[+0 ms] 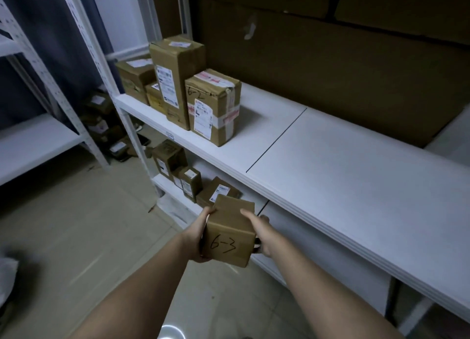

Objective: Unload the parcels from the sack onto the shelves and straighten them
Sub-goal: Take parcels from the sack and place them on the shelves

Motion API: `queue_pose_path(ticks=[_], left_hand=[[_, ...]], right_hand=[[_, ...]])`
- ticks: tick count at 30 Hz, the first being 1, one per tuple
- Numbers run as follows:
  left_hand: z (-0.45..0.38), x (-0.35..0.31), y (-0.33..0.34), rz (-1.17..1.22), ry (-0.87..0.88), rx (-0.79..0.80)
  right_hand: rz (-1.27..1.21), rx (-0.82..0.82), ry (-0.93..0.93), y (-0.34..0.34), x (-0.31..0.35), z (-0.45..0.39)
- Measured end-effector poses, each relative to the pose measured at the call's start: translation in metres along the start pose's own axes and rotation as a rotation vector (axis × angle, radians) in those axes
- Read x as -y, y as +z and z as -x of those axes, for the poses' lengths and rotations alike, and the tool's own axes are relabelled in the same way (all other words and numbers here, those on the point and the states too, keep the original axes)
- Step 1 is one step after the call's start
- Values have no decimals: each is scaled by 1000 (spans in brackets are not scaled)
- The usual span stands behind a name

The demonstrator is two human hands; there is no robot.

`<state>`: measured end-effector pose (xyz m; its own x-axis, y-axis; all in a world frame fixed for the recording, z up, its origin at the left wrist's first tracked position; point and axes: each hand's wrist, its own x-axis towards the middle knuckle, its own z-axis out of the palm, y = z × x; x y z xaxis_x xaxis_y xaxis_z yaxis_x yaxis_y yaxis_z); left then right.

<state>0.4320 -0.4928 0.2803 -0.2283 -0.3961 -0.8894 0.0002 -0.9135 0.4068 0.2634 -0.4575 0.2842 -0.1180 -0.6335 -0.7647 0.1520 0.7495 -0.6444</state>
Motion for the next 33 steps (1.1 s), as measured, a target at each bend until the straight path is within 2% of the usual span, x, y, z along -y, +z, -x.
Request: queue_pose_path(ticks=[3, 7, 12, 17, 23, 28, 33], left_hand=[[-13, -22, -13, 4, -19, 10], [-32, -52, -33, -64, -39, 94], [-64, -92, -81, -343, 51, 105], [-98, -112, -119, -586, -17, 229], [-169, -104, -127, -595, -50, 240], [-267, -85, -131, -546, 15, 197], [-379, -63, -137, -479, 85, 228]], right_hand=[[-52, 79, 144, 1, 0, -16], [-200, 81, 165, 23, 4, -33], [-354, -109, 124, 73, 7, -64], [-435, -303, 102, 110, -12, -106], [-529, -436, 116, 122, -36, -170], [-536, -437, 54, 111, -77, -263], [-562, -453, -40, 100, -125, -364]])
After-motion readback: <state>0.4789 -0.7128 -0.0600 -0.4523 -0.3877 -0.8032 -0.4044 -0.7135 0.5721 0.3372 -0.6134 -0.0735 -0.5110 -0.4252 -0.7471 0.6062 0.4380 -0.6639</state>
